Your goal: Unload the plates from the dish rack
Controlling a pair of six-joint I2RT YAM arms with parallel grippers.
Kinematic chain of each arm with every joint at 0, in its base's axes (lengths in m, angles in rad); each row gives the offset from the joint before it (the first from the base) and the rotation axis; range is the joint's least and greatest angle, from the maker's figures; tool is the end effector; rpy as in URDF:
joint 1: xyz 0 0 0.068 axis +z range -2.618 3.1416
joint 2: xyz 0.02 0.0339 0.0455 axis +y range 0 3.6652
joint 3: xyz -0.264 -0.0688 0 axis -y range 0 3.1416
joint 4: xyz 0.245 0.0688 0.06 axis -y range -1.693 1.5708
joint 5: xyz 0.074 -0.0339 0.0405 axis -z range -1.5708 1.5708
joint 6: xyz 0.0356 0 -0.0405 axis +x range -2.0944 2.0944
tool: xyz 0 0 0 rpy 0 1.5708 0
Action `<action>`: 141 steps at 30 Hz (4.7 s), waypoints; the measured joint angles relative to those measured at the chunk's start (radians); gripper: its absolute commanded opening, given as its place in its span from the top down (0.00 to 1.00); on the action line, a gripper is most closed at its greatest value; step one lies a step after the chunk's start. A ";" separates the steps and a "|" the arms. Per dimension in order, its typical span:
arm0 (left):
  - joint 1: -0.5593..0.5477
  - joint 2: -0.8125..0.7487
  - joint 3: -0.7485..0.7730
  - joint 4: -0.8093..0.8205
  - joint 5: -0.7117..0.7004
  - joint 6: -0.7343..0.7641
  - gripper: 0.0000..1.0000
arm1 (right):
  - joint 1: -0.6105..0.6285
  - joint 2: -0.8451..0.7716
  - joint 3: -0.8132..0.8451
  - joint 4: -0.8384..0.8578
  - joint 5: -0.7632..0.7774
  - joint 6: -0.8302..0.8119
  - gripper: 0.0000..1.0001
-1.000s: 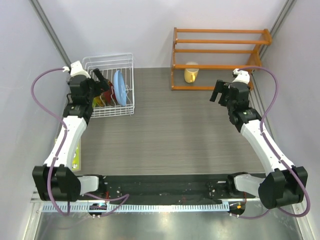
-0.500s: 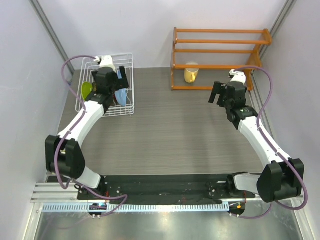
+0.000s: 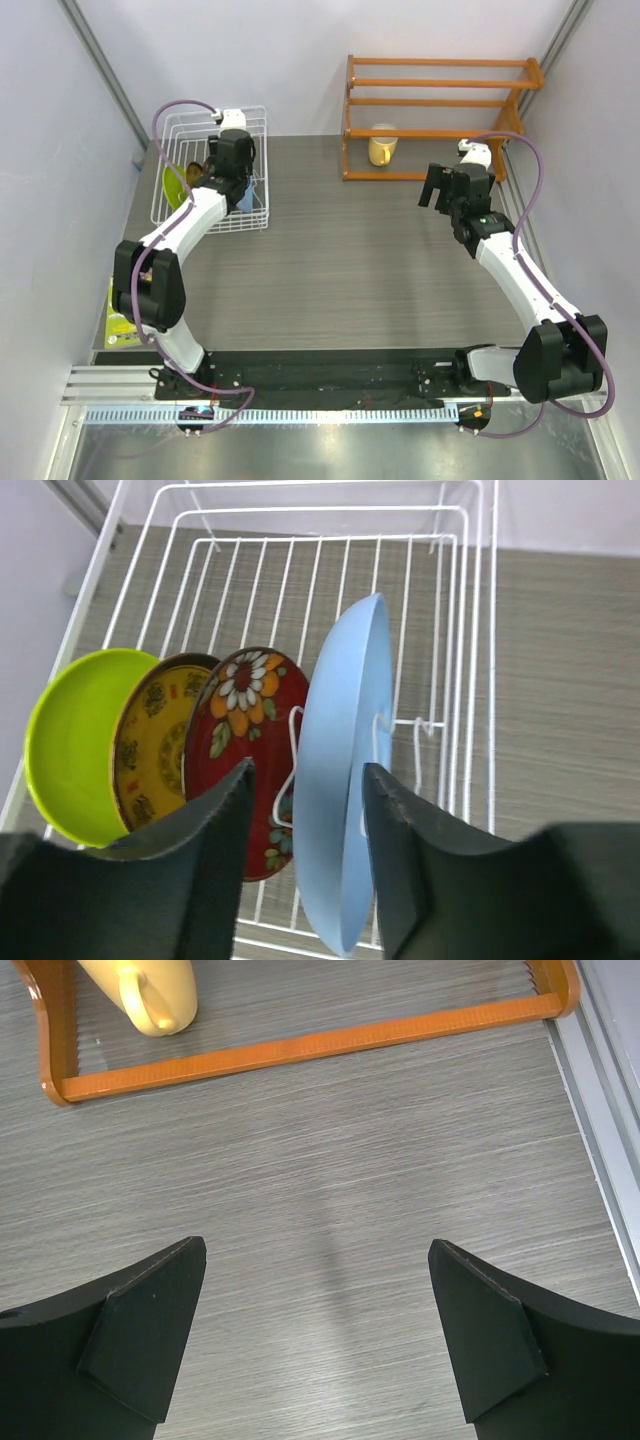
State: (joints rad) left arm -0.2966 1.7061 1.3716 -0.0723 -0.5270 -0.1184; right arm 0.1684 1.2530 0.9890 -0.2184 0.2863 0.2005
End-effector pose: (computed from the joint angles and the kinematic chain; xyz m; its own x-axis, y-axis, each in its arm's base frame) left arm 0.3906 -0.1006 0.3099 -0.3534 0.0012 -0.9355 -0.2325 0.9685 0.0891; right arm 0.2831 0.0379 0.3081 -0.4311 0.1205 -0.8942 0.1752 0.9834 0.0480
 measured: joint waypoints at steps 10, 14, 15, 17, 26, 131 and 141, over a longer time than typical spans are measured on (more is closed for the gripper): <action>-0.029 0.028 0.000 0.000 -0.092 0.061 1.00 | 0.000 0.005 -0.005 0.000 0.017 -0.007 0.00; -0.050 0.029 0.004 -0.012 -0.132 0.101 1.00 | 0.000 0.005 -0.008 0.000 0.024 -0.007 0.00; -0.058 0.029 0.006 -0.019 -0.148 0.113 1.00 | 0.000 0.005 -0.008 0.000 0.026 -0.007 0.00; -0.077 0.029 0.020 -0.036 -0.182 0.146 1.00 | 0.000 0.005 -0.008 0.000 0.029 -0.007 0.00; -0.150 0.018 0.139 -0.055 -0.339 0.309 1.00 | 0.000 0.005 -0.013 0.000 0.039 -0.007 0.00; -0.065 -0.376 -0.301 -0.095 0.049 -0.289 0.01 | -0.118 0.404 -0.092 0.017 -0.689 0.268 0.43; 0.100 -0.315 -0.334 -0.058 0.065 -0.262 0.03 | -0.118 0.277 -0.064 -0.117 -0.451 0.195 0.24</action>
State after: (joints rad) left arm -0.1970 1.3914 1.0374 -0.1307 -0.4618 -0.3805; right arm 0.0505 1.5303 0.9249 -0.3351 -0.1650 0.3954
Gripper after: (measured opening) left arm 0.994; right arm 0.731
